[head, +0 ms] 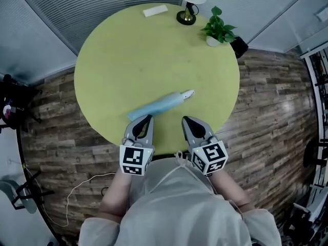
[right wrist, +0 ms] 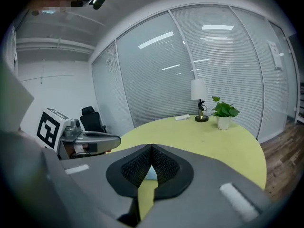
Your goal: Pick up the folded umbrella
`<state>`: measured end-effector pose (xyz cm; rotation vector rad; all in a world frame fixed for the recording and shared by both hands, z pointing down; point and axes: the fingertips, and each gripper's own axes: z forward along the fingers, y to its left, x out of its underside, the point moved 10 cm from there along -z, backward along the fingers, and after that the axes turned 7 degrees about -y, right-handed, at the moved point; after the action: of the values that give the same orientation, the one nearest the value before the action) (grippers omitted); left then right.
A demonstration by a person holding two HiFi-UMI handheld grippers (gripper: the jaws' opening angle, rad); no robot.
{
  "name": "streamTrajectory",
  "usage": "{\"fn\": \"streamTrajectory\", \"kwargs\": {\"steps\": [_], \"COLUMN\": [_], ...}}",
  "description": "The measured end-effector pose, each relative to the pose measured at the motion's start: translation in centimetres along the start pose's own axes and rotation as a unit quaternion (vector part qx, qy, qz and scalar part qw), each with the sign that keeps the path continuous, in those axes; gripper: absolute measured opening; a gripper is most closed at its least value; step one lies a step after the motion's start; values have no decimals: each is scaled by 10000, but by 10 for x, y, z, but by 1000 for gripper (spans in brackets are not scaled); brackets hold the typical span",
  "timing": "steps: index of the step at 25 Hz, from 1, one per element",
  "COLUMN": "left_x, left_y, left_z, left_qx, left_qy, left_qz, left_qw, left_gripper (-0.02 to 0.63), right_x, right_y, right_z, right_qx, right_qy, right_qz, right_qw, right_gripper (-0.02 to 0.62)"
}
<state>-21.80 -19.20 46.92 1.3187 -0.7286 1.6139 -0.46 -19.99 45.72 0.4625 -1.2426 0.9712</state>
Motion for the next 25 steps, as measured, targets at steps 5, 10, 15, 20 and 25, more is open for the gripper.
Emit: {"fn": "streamTrajectory", "kwargs": {"steps": [5, 10, 15, 20, 25], "left_x": [20, 33, 45, 64, 86], "left_y": [9, 13, 14, 13, 10], "left_z": [38, 69, 106, 142, 169], "left_qx": [287, 741, 1162, 1612, 1957], "left_qy": [864, 1779, 2478, 3274, 3888], "left_qz": [359, 935, 1329, 1808, 2244], "left_qw": [9952, 9768, 9526, 9133, 8719], "left_gripper": [52, 176, 314, 422, 430], "right_x": [2, 6, 6, 4, 5], "right_y": [-17, -36, -56, -74, -91], "right_z": [23, 39, 52, 61, 65], "right_qx": [-92, -177, -251, -320, -314], "right_qy": [181, 444, 564, 651, 706], "right_qz": [-19, 16, 36, 59, 141], "right_qw": [9998, 9989, 9981, 9973, 9969], "right_gripper": [-2, -2, -2, -2, -2]}}
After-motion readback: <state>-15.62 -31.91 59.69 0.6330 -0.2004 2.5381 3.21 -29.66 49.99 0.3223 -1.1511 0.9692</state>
